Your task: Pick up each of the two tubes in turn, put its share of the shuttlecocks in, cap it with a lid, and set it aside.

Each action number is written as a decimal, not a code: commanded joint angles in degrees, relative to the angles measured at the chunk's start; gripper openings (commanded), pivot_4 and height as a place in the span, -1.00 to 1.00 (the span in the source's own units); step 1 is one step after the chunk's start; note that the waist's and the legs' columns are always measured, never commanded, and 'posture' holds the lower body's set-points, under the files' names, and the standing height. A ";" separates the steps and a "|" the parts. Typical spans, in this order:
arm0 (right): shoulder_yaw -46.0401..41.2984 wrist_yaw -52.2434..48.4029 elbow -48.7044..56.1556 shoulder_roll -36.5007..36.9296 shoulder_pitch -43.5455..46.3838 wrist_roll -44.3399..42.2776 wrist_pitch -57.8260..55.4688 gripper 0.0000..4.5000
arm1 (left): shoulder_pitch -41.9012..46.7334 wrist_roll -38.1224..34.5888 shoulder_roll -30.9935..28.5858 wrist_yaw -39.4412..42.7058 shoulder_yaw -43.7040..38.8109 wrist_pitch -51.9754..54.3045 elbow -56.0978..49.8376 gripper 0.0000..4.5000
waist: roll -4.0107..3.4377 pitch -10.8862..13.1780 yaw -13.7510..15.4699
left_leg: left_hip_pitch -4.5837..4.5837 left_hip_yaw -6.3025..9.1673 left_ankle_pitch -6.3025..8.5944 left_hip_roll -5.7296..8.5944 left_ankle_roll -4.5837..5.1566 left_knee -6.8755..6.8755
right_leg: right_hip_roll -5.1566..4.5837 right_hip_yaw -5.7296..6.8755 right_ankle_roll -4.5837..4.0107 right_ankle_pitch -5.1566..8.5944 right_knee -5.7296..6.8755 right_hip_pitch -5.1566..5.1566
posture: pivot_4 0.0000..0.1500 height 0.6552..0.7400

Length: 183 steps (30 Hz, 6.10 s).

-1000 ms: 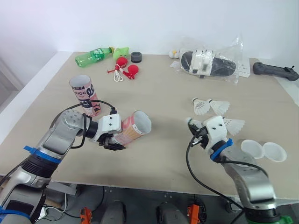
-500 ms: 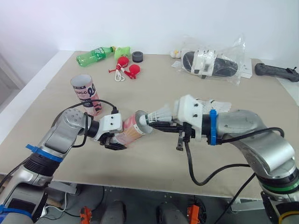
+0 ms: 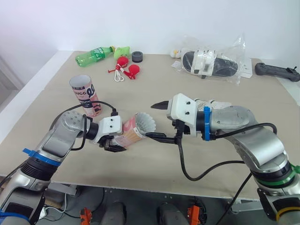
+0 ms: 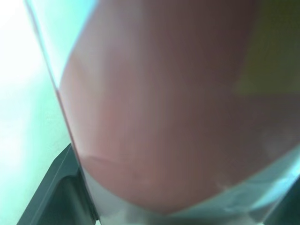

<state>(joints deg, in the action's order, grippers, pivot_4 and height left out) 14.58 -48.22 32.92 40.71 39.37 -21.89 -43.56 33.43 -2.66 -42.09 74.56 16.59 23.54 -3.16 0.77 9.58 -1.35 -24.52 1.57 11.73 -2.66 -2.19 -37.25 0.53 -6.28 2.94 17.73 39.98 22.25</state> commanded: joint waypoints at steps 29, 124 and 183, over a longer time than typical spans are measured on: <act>-27.04 -32.08 -42.25 46.42 -29.24 6.33 17.81 0.98 | -5.70 -8.07 34.59 -23.42 -5.90 -22.43 15.22 0.39 | 0.12 0.28 -1.31 | 0.12 -0.24 0.06 0.41 0.11 -0.01 | -0.45 -0.17 0.00 -0.10 -0.09 -0.16 | 1.00 1.00; 9.72 -36.50 -71.73 28.68 5.72 25.85 39.58 -0.99 | -7.34 -7.51 37.92 -25.68 -4.92 -30.37 25.94 0.39 | -0.55 0.40 -1.42 | 0.75 0.00 0.00 1.17 0.03 -0.05 | -1.16 -0.10 0.52 -0.03 -0.12 -1.02 | 1.00 1.00; 27.34 -44.28 -40.22 3.54 33.50 19.97 30.17 -0.97 | -3.11 -2.80 28.44 -23.34 4.69 -6.31 9.79 0.39 | -0.55 0.77 -1.39 | 0.32 1.17 -0.28 0.92 -0.28 0.57 | -0.98 1.18 -0.19 -0.29 -0.58 -0.85 | 1.00 1.00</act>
<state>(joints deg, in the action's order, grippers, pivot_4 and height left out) 41.97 -90.44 -8.64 43.79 73.43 -1.68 -12.86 31.09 -6.47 -12.85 50.43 19.84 16.65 7.21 0.22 10.35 -2.73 -24.20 2.78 11.44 -1.75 -2.47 -36.67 -0.44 -5.06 2.73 17.45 39.40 21.38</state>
